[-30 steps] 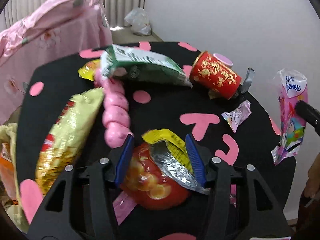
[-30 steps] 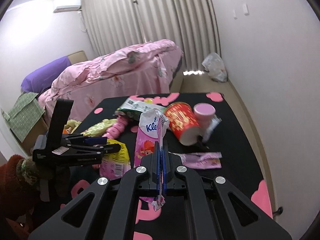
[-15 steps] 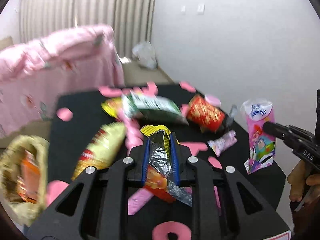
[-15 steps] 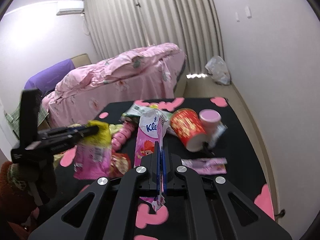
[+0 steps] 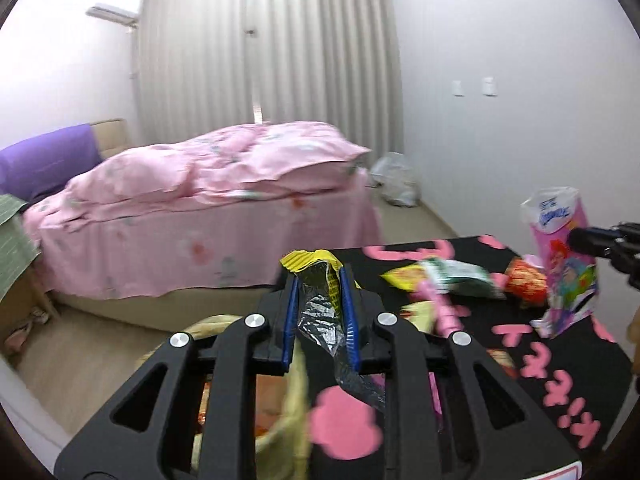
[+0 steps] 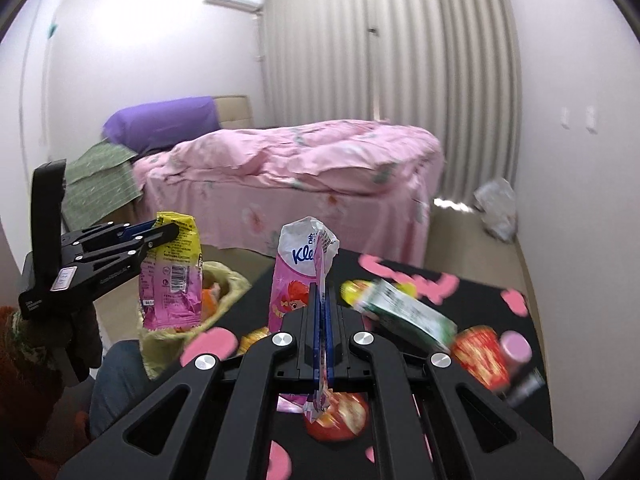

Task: Collect trash
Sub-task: 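Carry both items to the trash bag and open both tools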

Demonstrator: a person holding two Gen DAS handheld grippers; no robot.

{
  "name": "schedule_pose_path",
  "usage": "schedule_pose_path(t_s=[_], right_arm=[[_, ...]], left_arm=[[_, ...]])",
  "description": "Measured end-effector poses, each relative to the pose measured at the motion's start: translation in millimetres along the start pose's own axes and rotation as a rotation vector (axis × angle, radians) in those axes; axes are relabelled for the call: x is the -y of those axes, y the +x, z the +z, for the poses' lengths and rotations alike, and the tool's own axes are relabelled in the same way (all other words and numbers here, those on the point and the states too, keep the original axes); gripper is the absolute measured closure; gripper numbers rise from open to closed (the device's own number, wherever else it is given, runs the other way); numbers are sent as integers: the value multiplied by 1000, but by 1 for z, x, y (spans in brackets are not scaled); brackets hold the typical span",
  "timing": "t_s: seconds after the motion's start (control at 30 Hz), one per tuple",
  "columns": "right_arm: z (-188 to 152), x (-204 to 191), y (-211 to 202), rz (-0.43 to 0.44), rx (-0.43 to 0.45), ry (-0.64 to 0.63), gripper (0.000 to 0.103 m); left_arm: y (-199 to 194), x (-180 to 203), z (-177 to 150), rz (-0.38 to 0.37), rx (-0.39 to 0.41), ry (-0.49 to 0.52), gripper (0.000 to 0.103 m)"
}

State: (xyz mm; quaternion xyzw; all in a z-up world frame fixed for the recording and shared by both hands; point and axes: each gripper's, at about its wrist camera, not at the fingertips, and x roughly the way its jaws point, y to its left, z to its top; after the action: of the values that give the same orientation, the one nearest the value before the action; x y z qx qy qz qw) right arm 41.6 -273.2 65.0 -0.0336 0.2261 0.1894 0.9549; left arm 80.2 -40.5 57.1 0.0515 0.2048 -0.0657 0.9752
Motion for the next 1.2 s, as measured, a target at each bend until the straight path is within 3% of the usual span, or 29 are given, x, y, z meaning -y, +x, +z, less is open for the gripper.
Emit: schedule_pose_path(t_s=[0.37, 0.5, 0.63, 0.93, 1.2], right_arm=[[40, -74, 82, 174, -55, -86, 100], [43, -97, 123, 232, -93, -111, 100], [36, -116, 174, 301, -176, -96, 100], [-6, -146, 299, 343, -460, -93, 100], [-25, -158, 347, 394, -600, -84, 100]], left_arm=[[-2, -104, -28, 233, -21, -161, 84], [7, -121, -38, 288, -32, -193, 84], [30, -130, -55, 338, -91, -222, 84], [82, -155, -106, 317, -227, -341, 84], [103, -160, -120, 271, -254, -376, 84]])
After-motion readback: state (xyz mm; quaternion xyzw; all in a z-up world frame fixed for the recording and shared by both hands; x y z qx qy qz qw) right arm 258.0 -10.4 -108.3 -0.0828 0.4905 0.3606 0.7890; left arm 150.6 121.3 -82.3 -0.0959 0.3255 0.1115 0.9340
